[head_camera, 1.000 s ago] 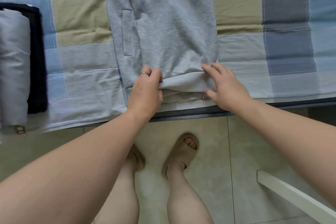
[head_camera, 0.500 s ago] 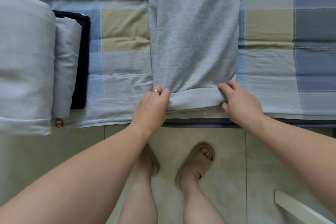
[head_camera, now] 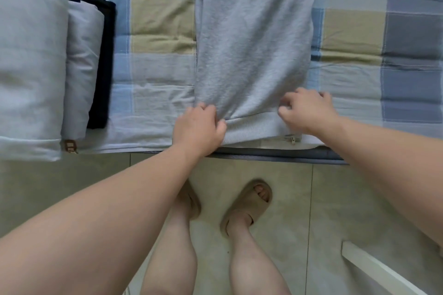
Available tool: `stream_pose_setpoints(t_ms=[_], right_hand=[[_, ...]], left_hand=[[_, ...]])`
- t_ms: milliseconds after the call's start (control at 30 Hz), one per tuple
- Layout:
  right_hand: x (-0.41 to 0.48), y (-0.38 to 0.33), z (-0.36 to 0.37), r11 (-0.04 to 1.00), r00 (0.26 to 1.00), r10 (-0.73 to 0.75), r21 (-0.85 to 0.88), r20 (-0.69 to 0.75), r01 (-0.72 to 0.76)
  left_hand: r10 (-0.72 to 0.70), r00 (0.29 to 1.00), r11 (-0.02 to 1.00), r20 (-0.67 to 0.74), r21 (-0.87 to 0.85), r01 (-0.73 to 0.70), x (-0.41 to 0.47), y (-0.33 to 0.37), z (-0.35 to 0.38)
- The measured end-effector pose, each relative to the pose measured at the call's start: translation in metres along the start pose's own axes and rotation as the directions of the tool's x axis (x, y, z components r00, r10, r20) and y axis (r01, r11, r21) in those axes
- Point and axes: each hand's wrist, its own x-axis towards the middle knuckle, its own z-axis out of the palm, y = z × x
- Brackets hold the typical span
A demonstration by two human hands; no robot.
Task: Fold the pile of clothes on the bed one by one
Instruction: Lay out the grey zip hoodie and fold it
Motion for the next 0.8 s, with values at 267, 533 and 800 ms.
stream_pose_setpoints(t_ms=[267,533,800], right_hand=[[0.024,-0.042,-0.012,0.970,0.932,-0.241,0.093,0.271,0.223],[0.107,-0.064,-0.071,0.818,0.968,0.001,0.557,-0.253,0.144],[0.135,-0.078,-0.069,0.799,0.997,0.023,0.599,0.069,-0.060]], left_hand=[[-0.223,0.964,0.864,-0.143,-0.487,0.127,0.100,-0.009,-0.041],[-0.232,0.972,0.617,0.044,-0.765,0.182,0.224,0.005,-0.117],[-0.045,0.863,0.428,0.503,-0.771,0.471,0.261,0.000,-0.128]])
